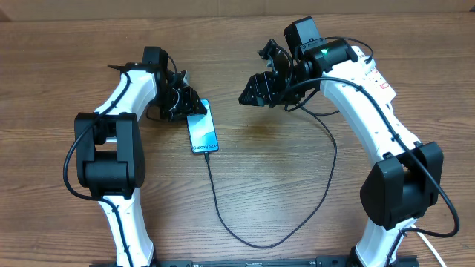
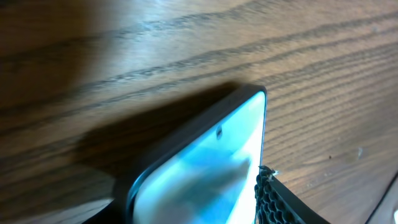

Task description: Plug charger to phone and switch on socket

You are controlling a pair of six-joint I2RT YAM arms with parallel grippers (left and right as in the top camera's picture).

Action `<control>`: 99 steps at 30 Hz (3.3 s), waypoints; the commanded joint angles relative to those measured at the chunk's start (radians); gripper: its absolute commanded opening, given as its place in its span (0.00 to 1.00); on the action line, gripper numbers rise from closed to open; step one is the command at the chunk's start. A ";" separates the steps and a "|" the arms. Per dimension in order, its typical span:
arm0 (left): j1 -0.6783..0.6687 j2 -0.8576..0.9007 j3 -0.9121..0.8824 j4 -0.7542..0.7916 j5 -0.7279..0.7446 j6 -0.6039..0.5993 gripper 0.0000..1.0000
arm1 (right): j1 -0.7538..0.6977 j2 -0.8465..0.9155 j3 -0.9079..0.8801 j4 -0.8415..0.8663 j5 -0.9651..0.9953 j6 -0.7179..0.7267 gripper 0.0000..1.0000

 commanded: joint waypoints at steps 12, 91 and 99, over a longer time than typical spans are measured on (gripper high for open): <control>-0.001 0.005 -0.002 0.000 -0.192 -0.048 0.46 | 0.003 -0.019 0.024 -0.003 0.011 -0.006 0.77; 0.008 -0.004 1.375 -0.731 -0.320 -0.032 1.00 | -0.685 0.291 0.076 0.327 0.563 0.118 1.00; 0.008 -0.004 1.375 -0.731 -0.320 -0.032 1.00 | -0.685 0.317 0.076 0.357 0.528 0.097 1.00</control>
